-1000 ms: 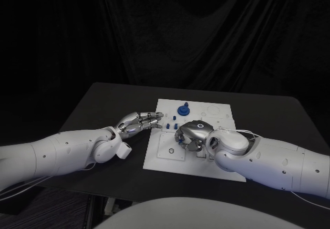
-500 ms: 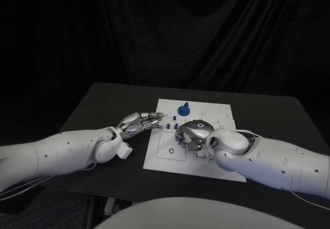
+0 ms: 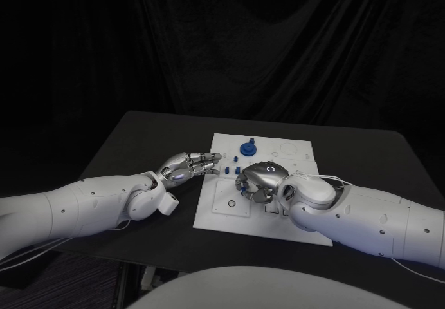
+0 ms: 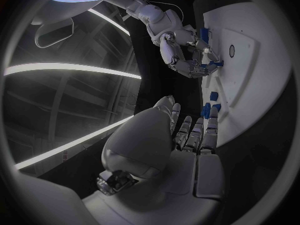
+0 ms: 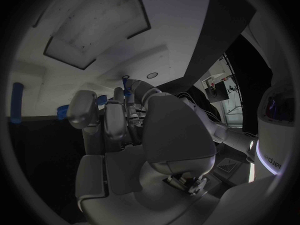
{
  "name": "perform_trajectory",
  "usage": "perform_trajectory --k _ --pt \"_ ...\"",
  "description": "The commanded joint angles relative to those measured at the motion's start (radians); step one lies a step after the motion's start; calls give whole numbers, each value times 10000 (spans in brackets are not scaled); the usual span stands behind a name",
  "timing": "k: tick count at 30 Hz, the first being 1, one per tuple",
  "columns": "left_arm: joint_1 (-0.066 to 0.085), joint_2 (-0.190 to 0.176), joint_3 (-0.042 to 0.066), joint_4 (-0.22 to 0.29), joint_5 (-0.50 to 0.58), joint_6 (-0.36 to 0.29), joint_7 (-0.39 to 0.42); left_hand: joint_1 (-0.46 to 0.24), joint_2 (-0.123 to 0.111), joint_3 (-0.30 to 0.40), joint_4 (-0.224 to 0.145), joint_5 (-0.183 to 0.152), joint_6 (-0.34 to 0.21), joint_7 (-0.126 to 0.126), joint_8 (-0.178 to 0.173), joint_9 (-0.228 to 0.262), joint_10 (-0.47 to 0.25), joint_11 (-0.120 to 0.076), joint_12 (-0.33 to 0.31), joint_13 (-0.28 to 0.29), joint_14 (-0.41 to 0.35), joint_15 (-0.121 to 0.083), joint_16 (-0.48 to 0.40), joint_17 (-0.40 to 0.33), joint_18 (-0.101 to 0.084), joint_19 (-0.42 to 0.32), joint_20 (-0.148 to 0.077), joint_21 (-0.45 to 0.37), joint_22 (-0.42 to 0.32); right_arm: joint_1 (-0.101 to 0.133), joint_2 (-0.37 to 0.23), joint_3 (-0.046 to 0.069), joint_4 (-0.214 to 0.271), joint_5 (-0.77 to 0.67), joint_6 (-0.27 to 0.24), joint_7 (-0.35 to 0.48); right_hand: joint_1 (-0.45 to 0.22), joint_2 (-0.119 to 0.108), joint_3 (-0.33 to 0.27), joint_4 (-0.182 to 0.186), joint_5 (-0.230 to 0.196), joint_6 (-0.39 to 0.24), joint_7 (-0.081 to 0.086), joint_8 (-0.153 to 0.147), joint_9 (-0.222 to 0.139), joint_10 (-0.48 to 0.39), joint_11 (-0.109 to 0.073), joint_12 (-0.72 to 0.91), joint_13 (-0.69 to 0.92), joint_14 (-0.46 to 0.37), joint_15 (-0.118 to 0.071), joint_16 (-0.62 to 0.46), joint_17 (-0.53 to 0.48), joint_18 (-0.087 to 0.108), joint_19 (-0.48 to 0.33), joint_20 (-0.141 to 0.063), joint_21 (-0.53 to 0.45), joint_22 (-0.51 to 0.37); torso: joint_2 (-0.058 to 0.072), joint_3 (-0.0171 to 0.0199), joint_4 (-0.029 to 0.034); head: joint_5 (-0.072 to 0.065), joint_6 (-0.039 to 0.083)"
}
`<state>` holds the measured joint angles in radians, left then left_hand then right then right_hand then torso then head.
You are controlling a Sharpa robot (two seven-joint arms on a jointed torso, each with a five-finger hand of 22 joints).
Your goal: Assemble the parts on the task board
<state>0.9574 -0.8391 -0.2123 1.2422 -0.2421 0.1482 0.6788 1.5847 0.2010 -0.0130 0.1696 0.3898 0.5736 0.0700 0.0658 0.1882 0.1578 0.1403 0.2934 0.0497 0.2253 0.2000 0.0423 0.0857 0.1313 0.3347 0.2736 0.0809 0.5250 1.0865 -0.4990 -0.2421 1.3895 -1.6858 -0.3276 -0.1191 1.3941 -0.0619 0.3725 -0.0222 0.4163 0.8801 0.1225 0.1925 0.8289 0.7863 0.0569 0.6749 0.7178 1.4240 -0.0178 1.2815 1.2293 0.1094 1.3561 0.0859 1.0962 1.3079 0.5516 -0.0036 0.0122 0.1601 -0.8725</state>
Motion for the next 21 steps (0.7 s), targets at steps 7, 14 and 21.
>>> perform_trajectory --k 7,14,21 --pt "-25 14 11 16 79 148 1537 41 58 102 -6 52 -12 72 -34 -21 -66 -1 -48 -15 -64 22 10 -20 177 -45 50 -19 -17 -39 -54 3 97 -69 -93 -40 117 -21 18 -10 -80 35 22 -24 20 56 9 33 -14 -20 -5 28 -12 -130 9 29 47 1357 -2 3 -12 -6 -2" --pt "-32 10 11 16 80 167 1508 41 58 102 -6 52 -12 72 -34 -21 -66 -1 -48 -15 -64 22 10 -20 177 -45 50 -19 -17 -49 -101 2 114 -69 16 -90 114 -32 7 -9 -116 48 26 -24 34 47 11 27 -22 -36 1 1 -46 -123 -9 30 8 1347 -7 4 -17 -1 -2" --pt "-40 17 11 5 80 191 1484 41 58 102 -6 52 -12 72 -34 -21 -66 -1 -48 -15 -64 22 10 -20 177 -45 50 -19 -17 -66 -150 2 134 -69 66 -131 102 -56 -4 8 -170 -43 30 -102 45 -6 23 -13 -57 -79 27 -54 -115 -112 -53 44 -80 1323 -14 1 -16 12 -2"
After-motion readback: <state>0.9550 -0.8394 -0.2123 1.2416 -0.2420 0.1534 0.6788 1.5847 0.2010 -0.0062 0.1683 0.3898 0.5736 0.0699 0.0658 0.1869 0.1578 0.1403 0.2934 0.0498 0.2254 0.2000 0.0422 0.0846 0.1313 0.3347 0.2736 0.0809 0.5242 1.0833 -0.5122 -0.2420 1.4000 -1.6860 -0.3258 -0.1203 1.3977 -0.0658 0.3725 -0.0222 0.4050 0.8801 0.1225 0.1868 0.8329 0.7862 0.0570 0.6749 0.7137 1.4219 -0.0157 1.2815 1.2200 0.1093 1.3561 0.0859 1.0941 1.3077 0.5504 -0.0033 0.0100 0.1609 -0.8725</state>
